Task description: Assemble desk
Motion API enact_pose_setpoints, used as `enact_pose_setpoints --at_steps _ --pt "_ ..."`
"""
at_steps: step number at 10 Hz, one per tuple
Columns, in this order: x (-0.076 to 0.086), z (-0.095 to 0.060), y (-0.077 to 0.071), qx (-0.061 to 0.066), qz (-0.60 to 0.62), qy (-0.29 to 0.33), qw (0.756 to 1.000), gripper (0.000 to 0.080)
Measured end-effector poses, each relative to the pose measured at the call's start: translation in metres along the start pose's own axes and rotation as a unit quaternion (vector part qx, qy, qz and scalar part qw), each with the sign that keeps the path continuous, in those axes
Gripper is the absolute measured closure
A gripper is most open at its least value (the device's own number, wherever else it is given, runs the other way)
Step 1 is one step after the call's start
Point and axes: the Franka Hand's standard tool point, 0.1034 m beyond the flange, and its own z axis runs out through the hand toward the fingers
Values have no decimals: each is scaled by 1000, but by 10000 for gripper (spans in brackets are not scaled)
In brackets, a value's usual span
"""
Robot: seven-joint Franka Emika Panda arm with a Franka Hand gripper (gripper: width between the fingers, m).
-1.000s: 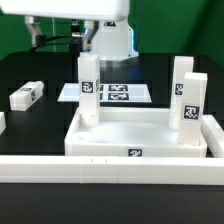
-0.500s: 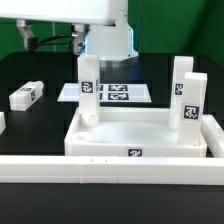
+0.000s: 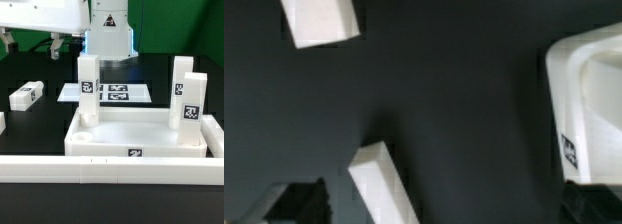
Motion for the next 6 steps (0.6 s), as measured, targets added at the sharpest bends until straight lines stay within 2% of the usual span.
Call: enact_pose_setpoints --at_steps 1,2,3,5,6 --pt "-2 1 0 1 0 -6 1000 150" --pt "-8 2 1 7 -11 -52 999 150" --pt "-2 3 10 5 -22 -76 997 150" --pt "-12 16 30 1 -21 -128 992 150" --pt "-23 21 35 3 -15 -168 986 150"
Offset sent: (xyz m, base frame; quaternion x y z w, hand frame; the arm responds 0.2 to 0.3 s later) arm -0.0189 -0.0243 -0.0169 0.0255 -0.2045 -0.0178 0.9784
